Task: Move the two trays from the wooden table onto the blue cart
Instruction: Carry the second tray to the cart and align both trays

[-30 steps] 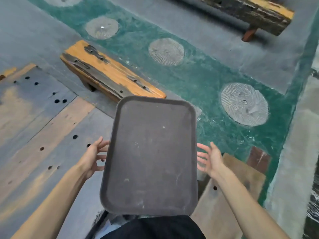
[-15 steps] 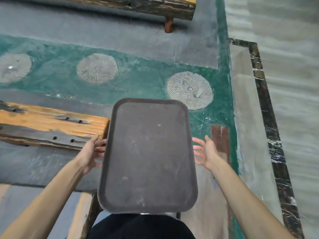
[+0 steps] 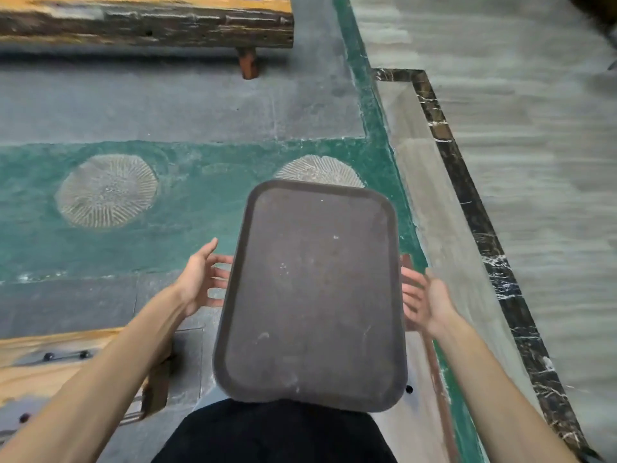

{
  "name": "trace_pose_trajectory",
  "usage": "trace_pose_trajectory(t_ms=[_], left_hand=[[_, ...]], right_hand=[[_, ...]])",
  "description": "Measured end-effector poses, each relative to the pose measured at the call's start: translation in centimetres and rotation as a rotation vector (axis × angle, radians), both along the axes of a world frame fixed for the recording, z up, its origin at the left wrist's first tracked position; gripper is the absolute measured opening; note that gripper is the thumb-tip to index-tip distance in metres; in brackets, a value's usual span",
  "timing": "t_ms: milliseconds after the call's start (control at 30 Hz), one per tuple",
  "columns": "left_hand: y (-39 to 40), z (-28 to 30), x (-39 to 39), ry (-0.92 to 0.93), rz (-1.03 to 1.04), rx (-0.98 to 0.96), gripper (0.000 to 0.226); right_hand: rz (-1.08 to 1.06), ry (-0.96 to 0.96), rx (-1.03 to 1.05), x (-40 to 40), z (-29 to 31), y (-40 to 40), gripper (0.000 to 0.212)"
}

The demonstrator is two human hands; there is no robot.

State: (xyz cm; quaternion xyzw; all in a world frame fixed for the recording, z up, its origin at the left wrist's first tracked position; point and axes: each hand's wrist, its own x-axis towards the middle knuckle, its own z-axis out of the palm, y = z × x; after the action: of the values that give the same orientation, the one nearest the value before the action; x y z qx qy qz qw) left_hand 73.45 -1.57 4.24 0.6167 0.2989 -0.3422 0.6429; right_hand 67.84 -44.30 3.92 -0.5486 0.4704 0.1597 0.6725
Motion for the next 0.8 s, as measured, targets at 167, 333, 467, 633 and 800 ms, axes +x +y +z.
trace_pose_trajectory(t_ms=[167, 333, 467, 633, 800], left_hand=[[-4.5, 0.4, 9.1, 0.036, -0.173, 0.011, 0.060], [-12.3, 0.7, 17.7, 0.033, -0.346, 0.012, 0.059], [-20.4, 0.1, 23.7, 0.030, -0.464, 0.011, 0.057], [-32.9, 0.1, 30.4, -0.015, -0.578, 0.033, 0.051], [-43.9, 1.6, 36.2, -0.043, -0.737, 0.044, 0.051]], right_hand=[[-0.158, 0.007, 0.003, 3.5, 1.9, -3.3, 0.049], [-0.334, 0.000, 0.018, 5.8, 2.5, -8.6, 0.048], [-0.465, 0.008, 0.035, 6.3, 1.0, -13.9, 0.043], [-0.604, -0.035, 0.026, 9.1, 0.0, -22.0, 0.039], [-0.751, -0.064, 0.010, 9.8, 0.2, -28.5, 0.041]])
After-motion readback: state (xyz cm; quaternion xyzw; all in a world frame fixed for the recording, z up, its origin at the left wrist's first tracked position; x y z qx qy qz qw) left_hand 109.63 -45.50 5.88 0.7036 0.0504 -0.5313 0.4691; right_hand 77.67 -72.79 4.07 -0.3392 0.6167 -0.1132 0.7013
